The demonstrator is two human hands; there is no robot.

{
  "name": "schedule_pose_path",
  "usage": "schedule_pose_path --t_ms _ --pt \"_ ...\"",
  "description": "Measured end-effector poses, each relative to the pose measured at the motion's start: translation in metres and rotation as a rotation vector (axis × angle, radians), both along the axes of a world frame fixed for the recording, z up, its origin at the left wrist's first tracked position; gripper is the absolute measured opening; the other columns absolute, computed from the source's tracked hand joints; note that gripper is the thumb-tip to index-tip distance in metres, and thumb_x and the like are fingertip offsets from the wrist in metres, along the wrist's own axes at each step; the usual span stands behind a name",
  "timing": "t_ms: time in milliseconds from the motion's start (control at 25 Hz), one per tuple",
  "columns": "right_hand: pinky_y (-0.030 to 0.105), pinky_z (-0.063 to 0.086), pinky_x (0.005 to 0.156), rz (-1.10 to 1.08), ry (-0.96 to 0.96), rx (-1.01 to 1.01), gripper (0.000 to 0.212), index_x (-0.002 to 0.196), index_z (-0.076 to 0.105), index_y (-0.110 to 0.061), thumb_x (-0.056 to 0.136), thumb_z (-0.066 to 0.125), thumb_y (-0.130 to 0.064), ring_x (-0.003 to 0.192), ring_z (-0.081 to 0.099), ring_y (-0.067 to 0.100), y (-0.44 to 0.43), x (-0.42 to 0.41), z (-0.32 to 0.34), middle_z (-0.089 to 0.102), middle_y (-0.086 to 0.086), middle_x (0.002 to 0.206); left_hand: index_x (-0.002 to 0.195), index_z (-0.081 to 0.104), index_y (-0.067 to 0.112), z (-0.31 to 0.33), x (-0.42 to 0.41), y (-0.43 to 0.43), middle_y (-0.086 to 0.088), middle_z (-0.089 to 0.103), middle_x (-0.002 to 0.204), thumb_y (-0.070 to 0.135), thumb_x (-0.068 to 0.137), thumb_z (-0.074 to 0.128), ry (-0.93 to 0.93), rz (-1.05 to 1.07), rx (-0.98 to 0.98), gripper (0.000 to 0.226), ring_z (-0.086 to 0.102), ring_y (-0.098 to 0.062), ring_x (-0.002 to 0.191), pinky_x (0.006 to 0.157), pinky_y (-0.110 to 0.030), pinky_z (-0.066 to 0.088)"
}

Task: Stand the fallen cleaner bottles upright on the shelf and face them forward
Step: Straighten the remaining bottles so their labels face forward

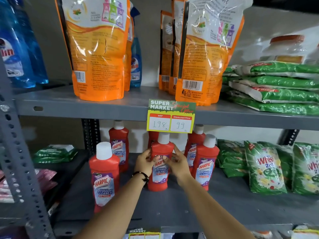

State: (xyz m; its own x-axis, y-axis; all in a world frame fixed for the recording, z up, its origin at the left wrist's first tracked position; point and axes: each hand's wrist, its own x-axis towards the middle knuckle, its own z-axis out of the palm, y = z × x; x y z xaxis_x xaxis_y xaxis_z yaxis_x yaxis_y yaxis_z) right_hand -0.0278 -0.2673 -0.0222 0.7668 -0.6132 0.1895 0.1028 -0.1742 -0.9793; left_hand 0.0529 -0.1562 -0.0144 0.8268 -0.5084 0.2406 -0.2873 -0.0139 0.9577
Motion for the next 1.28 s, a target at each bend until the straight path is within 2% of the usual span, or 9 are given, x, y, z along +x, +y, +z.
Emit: schedule_pose_path --t_ms 80,200,280,360,480,640,920,1080,1280 --pt "0.016 0.054 0.069 -0.014 0.001 -0.003 0.053 0.129 0.048 -0.023 0.083 0.065 -0.004 0.08 0.062 -0.007 -0.003 0.003 -0.002 0.067 -0.009 0.093 0.117 0.057 0.002 0.0 0.0 0.0 -0.019 0.065 0.108 0.0 0.079 0.063 -0.016 0.023 0.002 0.039 0.058 -0.018 0.09 0.061 0.002 0.045" --pt "0.041 0.057 0.085 -0.023 -0.021 0.038 0.056 0.133 0.049 -0.017 0.082 0.066 -0.003 0.095 0.065 0.015 0.001 -0.003 -0.003 0.07 0.004 0.106 0.116 0.058 0.002 -0.001 -0.006 0.004 -0.019 0.067 0.107 -0.001 0.078 0.063 -0.042 0.016 -0.014 0.038 0.059 -0.018 0.089 0.062 -0.001 0.048" --pt "0.052 0.055 0.087 -0.022 -0.038 0.052 0.055 0.132 0.05 -0.019 0.082 0.066 -0.004 0.101 0.066 0.024 0.005 -0.009 -0.003 0.069 0.009 0.11 0.114 0.06 0.005 -0.002 -0.011 0.009 -0.018 0.069 0.106 0.002 0.078 0.065 -0.072 0.025 0.005 0.036 0.061 -0.017 0.087 0.068 -0.009 0.052" --pt "0.051 0.055 0.088 -0.019 -0.047 0.062 0.056 0.133 0.049 -0.018 0.081 0.066 -0.002 0.103 0.065 0.025 0.009 -0.016 -0.005 0.069 0.01 0.112 0.112 0.063 0.008 -0.005 -0.017 0.015 -0.015 0.071 0.103 0.008 0.077 0.068 -0.102 0.062 0.036 0.035 0.064 -0.017 0.086 0.078 -0.026 0.056" --pt "0.046 0.055 0.088 -0.034 -0.047 0.051 0.057 0.132 0.051 -0.017 0.08 0.068 -0.002 0.104 0.065 0.026 0.019 -0.033 -0.006 0.07 0.007 0.109 0.107 0.066 0.009 -0.006 -0.035 0.027 -0.013 0.072 0.099 0.013 0.075 0.07 -0.127 0.106 0.063 0.032 0.066 -0.018 0.085 0.082 -0.034 0.055" --pt "0.045 0.054 0.091 -0.042 -0.054 0.003 0.056 0.131 0.051 -0.015 0.08 0.068 -0.003 0.104 0.065 0.029 0.035 -0.053 -0.002 0.07 0.011 0.109 0.101 0.067 0.005 0.002 -0.049 0.044 -0.016 0.072 0.096 0.012 0.076 0.07 -0.154 0.06 0.071 0.026 0.064 -0.019 0.081 0.078 -0.032 0.053" --pt "0.053 0.055 0.087 -0.038 -0.052 -0.013 0.058 0.132 0.05 -0.018 0.079 0.071 -0.008 0.103 0.066 0.031 0.053 -0.059 0.0 0.071 0.012 0.11 0.103 0.066 0.003 0.006 -0.058 0.066 -0.016 0.071 0.099 0.012 0.077 0.068 -0.178 0.039 0.053 0.028 0.065 -0.022 0.086 0.071 -0.023 0.05" --pt "0.051 0.054 0.09 -0.043 -0.048 -0.024 0.057 0.133 0.049 -0.013 0.08 0.069 -0.006 0.104 0.066 0.03 0.056 -0.06 -0.007 0.07 0.014 0.112 0.107 0.064 0.006 -0.001 -0.059 0.068 -0.015 0.071 0.1 0.014 0.077 0.068 -0.158 0.044 0.061 0.032 0.062 -0.016 0.083 0.061 -0.007 0.047" --pt "0.047 0.056 0.089 -0.028 -0.039 -0.019 0.057 0.134 0.048 -0.017 0.081 0.068 -0.009 0.104 0.065 0.025 0.054 -0.062 -0.009 0.07 0.009 0.112 0.112 0.062 0.006 -0.003 -0.056 0.067 -0.013 0.07 0.104 0.018 0.077 0.068 -0.156 0.038 0.087 0.037 0.061 -0.016 0.086 0.068 -0.019 0.047"
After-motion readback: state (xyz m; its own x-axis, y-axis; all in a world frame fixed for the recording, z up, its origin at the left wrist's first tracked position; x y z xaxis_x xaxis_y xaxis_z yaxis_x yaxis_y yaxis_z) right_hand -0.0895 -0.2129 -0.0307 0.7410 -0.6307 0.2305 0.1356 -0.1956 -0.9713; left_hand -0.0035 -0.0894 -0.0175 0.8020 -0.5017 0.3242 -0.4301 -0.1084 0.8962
